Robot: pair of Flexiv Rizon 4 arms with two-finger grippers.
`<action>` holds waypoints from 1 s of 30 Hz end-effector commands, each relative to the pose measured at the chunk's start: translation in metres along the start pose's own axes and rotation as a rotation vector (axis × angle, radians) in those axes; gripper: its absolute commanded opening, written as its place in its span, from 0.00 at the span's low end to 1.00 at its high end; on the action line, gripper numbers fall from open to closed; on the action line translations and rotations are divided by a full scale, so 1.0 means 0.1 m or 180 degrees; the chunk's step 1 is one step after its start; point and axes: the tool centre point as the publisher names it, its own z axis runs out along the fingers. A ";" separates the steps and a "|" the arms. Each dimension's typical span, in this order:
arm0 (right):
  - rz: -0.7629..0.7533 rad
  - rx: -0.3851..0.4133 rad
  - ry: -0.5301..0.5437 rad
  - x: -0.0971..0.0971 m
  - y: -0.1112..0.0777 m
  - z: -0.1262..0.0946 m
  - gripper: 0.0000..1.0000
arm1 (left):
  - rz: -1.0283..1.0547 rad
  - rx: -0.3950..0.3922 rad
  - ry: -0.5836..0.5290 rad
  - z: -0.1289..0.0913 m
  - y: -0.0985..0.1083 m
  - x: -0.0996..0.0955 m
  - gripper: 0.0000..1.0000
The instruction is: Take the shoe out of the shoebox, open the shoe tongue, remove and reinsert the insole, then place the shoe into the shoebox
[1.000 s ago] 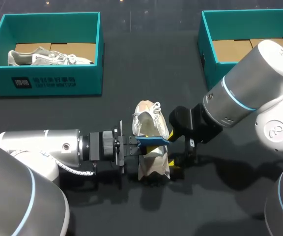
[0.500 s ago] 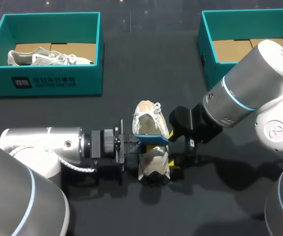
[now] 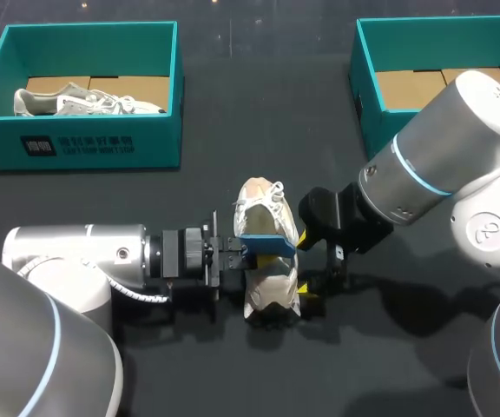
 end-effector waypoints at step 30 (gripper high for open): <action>-0.0001 -0.0001 -0.0005 0.01 0.00 0.01 1.00 | 0.0142 -0.0241 -0.0107 0.09 0.27 -0.05 0.24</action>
